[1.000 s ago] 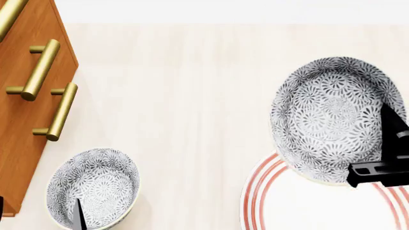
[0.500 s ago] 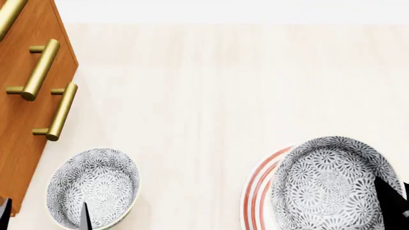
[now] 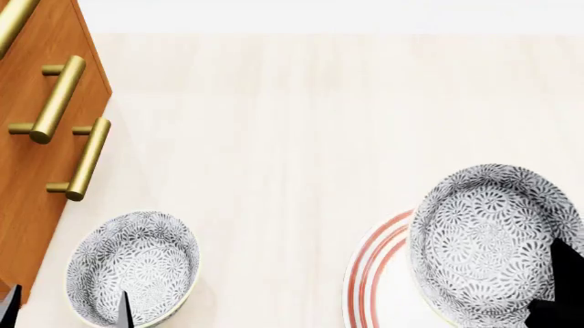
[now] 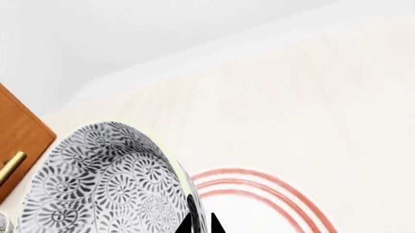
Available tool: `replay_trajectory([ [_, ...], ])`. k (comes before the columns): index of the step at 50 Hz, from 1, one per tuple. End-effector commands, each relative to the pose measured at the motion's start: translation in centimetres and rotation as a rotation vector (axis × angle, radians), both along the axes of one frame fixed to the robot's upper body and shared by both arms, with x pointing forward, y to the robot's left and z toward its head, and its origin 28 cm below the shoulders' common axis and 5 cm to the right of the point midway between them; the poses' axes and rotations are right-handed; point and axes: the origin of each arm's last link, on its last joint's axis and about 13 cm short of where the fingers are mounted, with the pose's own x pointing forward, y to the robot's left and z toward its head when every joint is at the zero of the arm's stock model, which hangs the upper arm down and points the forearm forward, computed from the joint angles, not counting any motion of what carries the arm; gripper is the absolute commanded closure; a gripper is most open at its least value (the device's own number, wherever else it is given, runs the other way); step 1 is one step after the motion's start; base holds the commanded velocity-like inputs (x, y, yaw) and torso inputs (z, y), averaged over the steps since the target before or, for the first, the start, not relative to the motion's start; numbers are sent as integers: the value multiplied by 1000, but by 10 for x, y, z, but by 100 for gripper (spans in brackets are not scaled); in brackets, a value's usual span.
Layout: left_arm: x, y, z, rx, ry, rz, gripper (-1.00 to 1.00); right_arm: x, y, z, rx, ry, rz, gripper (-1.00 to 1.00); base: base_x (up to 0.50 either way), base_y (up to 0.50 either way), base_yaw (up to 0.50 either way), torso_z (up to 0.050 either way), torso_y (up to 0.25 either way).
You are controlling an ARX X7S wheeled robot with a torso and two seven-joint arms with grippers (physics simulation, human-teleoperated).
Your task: Pick up the bowl and put it in the front on the plate.
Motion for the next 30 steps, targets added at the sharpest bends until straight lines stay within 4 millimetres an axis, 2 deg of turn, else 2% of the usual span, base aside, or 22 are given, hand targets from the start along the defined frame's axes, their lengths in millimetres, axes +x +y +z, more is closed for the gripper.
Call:
replay_trajectory([
  [1,2,0,1,1,-8,4,-100,14,12,10,60,-77,42,100,0,0,0,0,0],
  [9,3,0,1,2,-3,2,-100,17,17,-1,90,-45,56,100,0,0,0,0,0],
  [30,2,0,1,4,-2,2,-100,24,21,-8,86,-25,63,100,0,0,0,0,0],
])
